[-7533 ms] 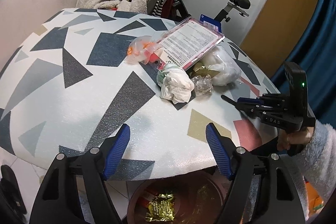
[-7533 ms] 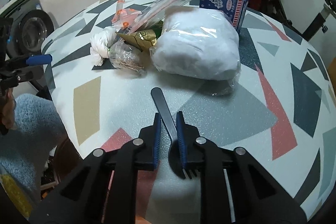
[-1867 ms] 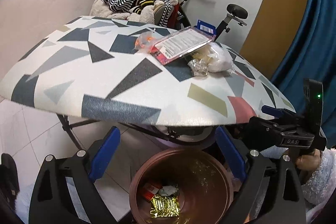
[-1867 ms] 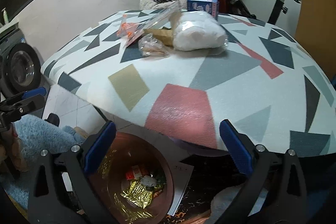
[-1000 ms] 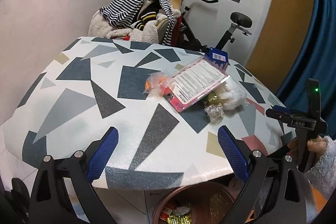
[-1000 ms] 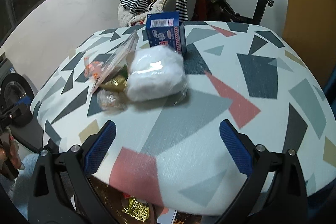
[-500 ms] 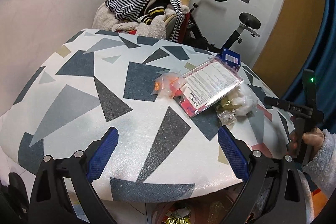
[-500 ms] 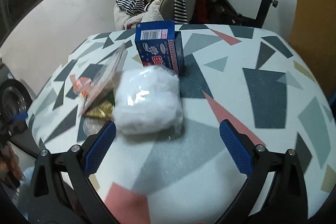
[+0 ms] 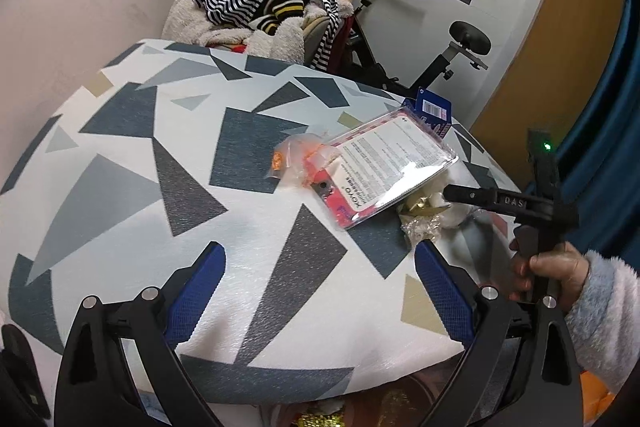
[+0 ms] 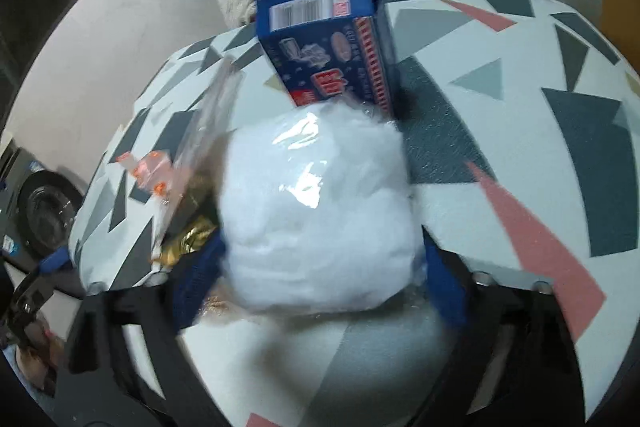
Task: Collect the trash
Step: 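Grasp the white plastic bag with the right gripper while the left gripper approaches the orange-printed wrapper, then grasp the clear orange-printed wrapper with the left gripper while the right gripper holds the bag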
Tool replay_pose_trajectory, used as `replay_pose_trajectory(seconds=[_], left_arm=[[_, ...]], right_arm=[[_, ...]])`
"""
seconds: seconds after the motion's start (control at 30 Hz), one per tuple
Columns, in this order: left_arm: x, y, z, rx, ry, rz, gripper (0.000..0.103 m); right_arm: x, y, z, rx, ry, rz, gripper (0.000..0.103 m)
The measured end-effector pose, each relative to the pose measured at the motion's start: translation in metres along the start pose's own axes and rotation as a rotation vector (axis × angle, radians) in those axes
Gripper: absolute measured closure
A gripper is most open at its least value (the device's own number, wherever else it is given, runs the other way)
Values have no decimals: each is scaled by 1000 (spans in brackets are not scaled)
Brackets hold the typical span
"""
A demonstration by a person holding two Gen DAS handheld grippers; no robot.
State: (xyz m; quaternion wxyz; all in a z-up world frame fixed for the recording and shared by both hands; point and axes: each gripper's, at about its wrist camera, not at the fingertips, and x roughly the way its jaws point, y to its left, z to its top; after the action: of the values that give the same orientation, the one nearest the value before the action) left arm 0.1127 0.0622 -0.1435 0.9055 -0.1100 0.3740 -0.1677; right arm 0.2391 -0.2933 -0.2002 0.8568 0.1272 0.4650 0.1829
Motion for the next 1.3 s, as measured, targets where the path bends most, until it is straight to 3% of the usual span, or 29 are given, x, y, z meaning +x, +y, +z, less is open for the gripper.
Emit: replay_pose_trajectory(seconds=[0.1, 0.33, 0.4, 0.73, 0.87, 1.07, 1.13, 1.3], left_arm=[[9, 4, 5, -56, 16, -20, 10], [41, 16, 28, -201, 27, -32, 13], [53, 17, 38, -209, 25, 6, 18], [90, 40, 69, -249, 13, 108, 18], [101, 52, 76, -274, 21, 86, 18], [111, 83, 74, -528, -9, -24, 18], [116, 86, 75, -572, -14, -40, 19], [133, 78, 82, -539, 8, -21, 28]], right_arm=[[-14, 1, -5, -29, -43, -15, 32], [-48, -6, -19, -27, -151, -127, 35], [-55, -8, -23, -23, -172, -135, 35], [-66, -22, -29, 1, -189, -115, 35], [-64, -27, -31, 30, -190, -106, 35], [-61, -31, -34, 52, -188, -96, 35], [-60, -31, -35, 53, -186, -95, 35], [-57, -31, -37, 54, -180, -89, 35]])
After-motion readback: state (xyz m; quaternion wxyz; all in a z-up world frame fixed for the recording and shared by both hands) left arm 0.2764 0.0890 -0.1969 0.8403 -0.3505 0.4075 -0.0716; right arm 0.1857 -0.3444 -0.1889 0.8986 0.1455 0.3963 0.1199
